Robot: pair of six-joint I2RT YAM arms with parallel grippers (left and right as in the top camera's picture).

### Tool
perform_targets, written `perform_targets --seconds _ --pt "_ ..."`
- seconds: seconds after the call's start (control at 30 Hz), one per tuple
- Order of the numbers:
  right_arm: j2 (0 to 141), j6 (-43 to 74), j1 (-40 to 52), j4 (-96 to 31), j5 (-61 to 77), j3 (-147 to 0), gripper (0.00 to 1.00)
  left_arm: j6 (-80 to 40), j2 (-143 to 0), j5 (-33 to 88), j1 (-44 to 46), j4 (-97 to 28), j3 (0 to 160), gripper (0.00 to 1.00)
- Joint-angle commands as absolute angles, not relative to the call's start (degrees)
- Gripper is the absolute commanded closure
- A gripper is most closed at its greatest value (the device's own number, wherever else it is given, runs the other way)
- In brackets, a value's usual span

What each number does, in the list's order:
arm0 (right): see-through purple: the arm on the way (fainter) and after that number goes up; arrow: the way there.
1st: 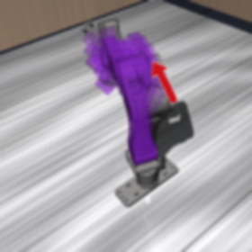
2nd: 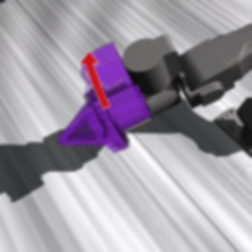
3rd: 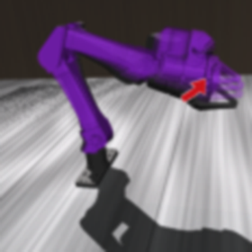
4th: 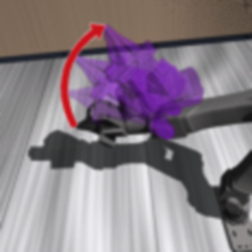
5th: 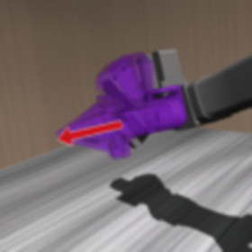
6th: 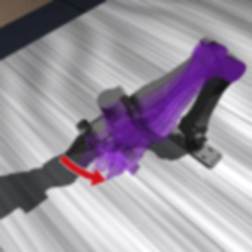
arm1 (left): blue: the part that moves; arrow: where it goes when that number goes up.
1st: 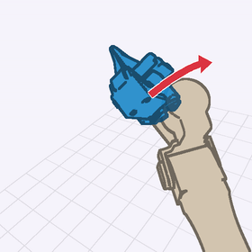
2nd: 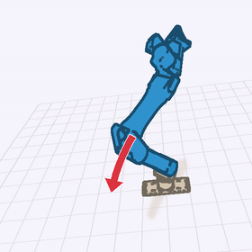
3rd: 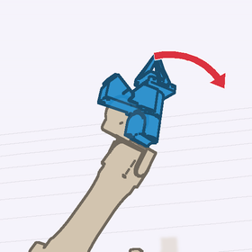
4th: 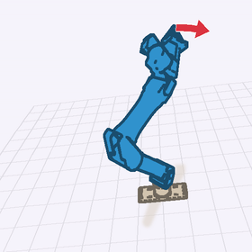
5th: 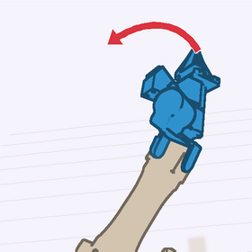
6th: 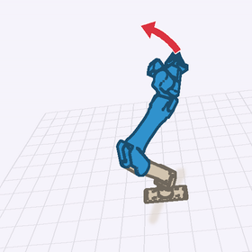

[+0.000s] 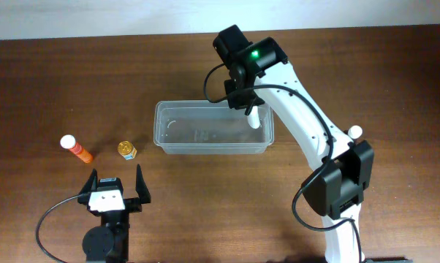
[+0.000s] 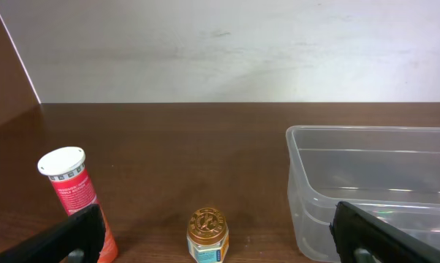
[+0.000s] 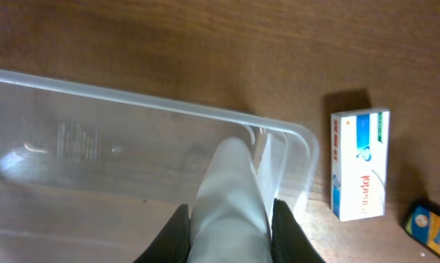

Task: Pack container
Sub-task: 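Lift the spray bottle and carry it into the clear container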

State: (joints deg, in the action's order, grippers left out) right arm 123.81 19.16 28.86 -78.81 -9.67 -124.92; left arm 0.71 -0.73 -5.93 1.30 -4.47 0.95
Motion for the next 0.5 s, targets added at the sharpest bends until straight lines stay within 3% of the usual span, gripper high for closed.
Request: perform_targets --seconds 0.0,0.47 --pt "122.93 20.53 28.86 -75.94 -10.96 -122.28 0.90 1.80 -0.30 -5.34 0.95 -4.29 0.54 0.01" --pt "122.93 31.99 28.75 -65.47 -10.81 -112.38 0.90 1.80 -0.30 -5.34 0.95 -4.29 0.54 0.01"
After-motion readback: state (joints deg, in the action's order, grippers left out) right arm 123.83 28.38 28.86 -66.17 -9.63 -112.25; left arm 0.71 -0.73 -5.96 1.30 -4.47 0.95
